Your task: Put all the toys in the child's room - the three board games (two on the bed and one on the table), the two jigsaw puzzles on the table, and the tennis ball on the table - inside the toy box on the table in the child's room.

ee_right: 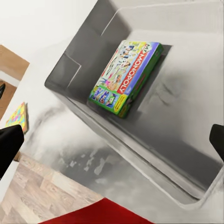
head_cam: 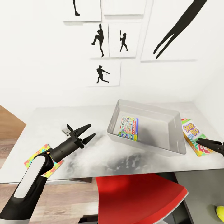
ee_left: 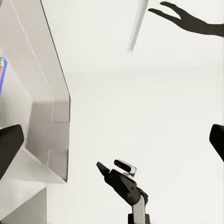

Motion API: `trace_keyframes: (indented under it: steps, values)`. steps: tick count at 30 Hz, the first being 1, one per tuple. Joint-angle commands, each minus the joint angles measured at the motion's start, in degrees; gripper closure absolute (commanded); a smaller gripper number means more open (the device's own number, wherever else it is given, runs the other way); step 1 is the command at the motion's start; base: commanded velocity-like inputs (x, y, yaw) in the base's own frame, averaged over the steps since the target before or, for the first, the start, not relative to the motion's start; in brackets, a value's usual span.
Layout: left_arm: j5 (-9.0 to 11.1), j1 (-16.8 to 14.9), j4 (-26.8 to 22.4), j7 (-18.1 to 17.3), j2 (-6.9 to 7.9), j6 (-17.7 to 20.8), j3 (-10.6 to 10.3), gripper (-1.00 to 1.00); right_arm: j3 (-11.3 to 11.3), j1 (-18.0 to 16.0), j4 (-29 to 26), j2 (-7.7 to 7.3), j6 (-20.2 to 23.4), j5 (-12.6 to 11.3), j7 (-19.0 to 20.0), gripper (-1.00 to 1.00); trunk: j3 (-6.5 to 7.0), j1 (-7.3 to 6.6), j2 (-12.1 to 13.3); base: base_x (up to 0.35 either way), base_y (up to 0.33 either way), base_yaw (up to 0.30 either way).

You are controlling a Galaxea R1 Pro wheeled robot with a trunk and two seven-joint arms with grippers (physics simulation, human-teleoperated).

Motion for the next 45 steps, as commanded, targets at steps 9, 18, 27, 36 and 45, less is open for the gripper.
trace_keyframes:
  steps: [9,18,27,36,45]
  values:
    - [-0.2,1.2,0.0,-2.3,0.12,-0.6,0.4,-1.0,-5.3,5.2,0.0,2.79,-2.0,0.1,-0.4,-1.0,0.73,0.03,-0.1,0.0,0.0,0.077]
    - [-0.4,1.8,0.0,-2.5,0.1,-0.9,0.5,-1.0,-6.9,6.5,0.0,3.8,-2.7,0.2,-0.5,-1.0,1.54,0.03,-0.1,0.0,0.0,0.081]
    - [-0.6,1.4,0.0,-2.1,-0.09,-0.9,-0.3,-1.0,-7.4,6.9,0.0,4.25,-3.0,0.3,-0.7,-1.0,2.35,0.03,-0.1,0.0,0.0,0.084]
    - [-1.9,1.2,0.0,0.2,-0.09,-0.8,-0.7,-1.0,-7.3,7.0,0.0,4.37,-3.0,0.3,-3.3,-1.0,3.16,0.03,-0.1,0.0,0.0,0.087]
    - [-2.9,1.2,0.1,4.4,-0.18,-0.8,-0.8,-1.0,-7.0,7.0,0.0,4.42,-3.0,0.4,-6.0,-1.0,3.97,0.03,-0.1,0.0,0.0,0.09]
